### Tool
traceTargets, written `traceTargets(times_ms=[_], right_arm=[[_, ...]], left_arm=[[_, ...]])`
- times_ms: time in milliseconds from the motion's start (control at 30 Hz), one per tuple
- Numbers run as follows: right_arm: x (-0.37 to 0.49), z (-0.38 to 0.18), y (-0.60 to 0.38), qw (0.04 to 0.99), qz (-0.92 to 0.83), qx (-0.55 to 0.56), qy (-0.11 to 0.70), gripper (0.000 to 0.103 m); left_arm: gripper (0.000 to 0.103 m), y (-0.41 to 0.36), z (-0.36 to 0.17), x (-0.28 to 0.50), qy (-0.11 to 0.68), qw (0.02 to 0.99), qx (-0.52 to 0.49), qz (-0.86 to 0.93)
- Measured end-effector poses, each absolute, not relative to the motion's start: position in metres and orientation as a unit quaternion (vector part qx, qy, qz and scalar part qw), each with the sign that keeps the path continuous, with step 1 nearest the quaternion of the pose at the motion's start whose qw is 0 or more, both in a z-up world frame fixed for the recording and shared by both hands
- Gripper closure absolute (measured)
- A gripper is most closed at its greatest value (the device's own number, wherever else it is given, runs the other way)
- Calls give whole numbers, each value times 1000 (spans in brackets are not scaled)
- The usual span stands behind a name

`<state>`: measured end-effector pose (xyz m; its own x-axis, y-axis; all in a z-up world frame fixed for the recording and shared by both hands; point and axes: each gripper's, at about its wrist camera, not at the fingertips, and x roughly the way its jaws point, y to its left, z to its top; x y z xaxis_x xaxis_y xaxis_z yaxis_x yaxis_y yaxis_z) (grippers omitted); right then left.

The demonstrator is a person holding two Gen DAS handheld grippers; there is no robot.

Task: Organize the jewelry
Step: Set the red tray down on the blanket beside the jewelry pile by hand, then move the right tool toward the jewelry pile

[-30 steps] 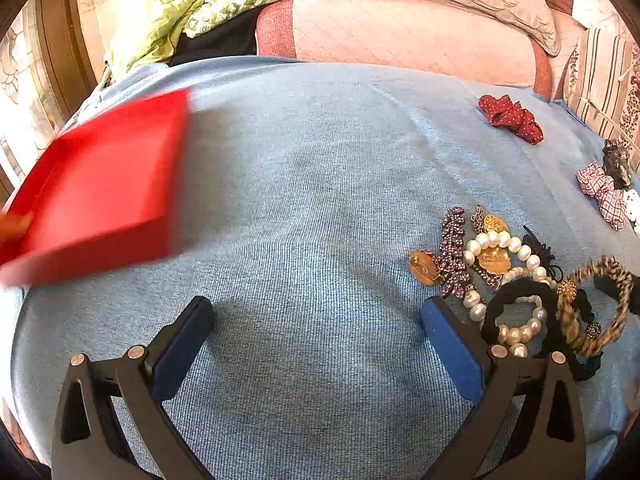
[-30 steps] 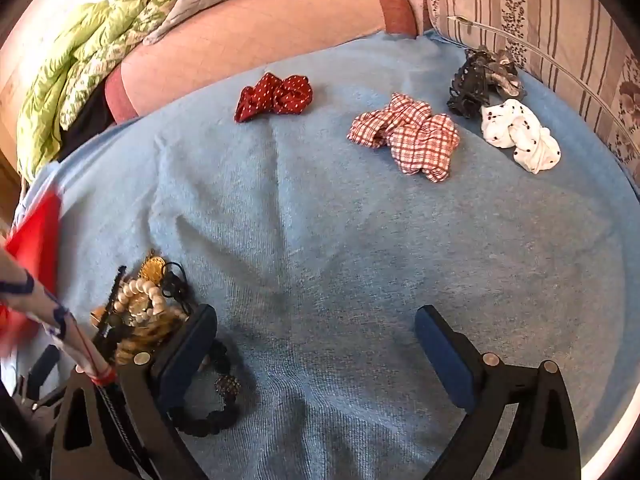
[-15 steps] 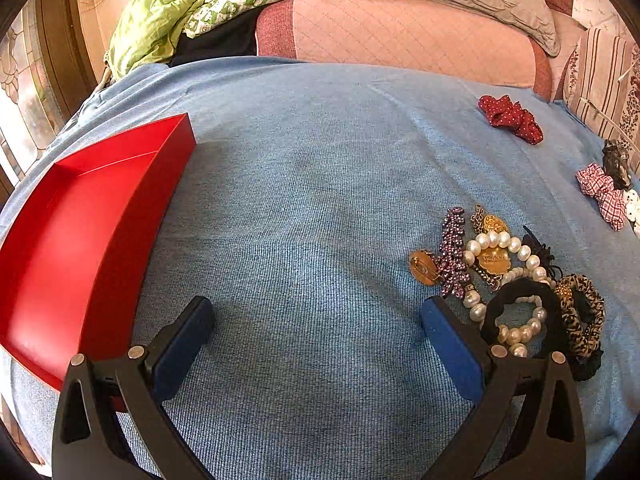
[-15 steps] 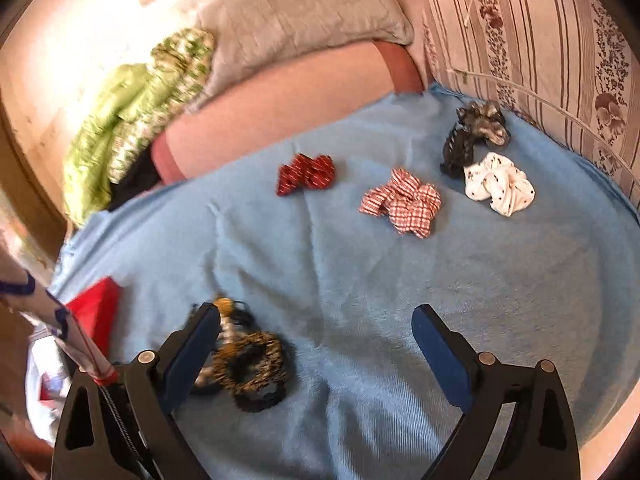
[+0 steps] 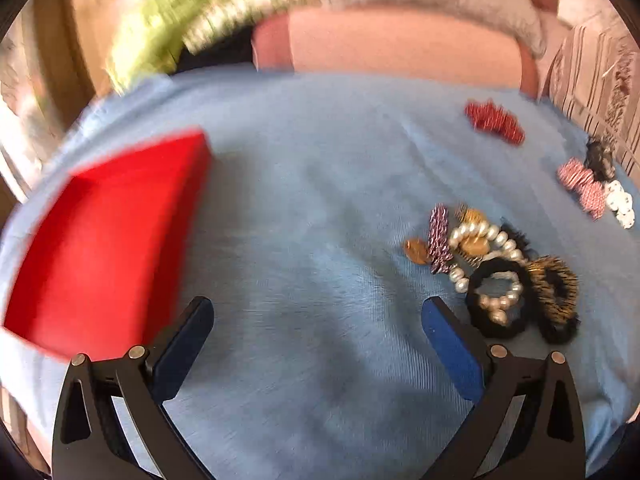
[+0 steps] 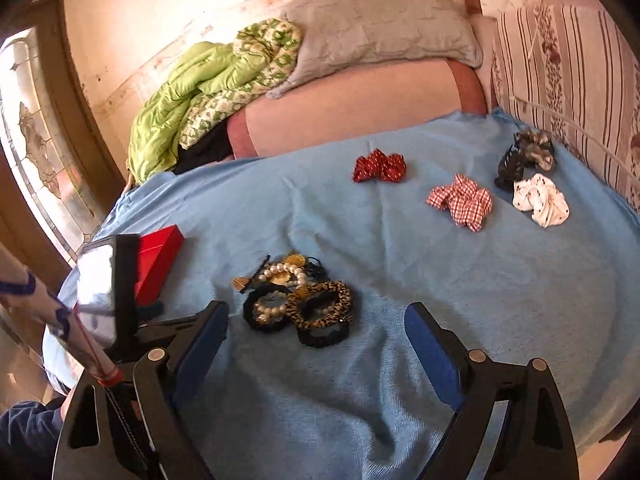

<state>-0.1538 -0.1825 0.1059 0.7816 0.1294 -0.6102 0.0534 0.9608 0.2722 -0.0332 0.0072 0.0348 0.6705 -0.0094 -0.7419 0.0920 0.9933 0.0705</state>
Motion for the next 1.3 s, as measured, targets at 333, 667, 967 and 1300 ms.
traceTargets(times_ms=[333,667,967,1300], right_arm=[[-194,116,-183,943,3,126,309,10],[-213,115,-180,943,0,119,310,10],[-212,113,-175,942,1,115,314,10],[-211,111,-174,942,0,113,317,10]], left_arm=[[0,32,121,-144,296,953,47,-39],[0,31,131,-170,294,953,43,-56],[0,30,131,-172,296,952,45,-56],[0,35,128,-171,303,950,45,-55]])
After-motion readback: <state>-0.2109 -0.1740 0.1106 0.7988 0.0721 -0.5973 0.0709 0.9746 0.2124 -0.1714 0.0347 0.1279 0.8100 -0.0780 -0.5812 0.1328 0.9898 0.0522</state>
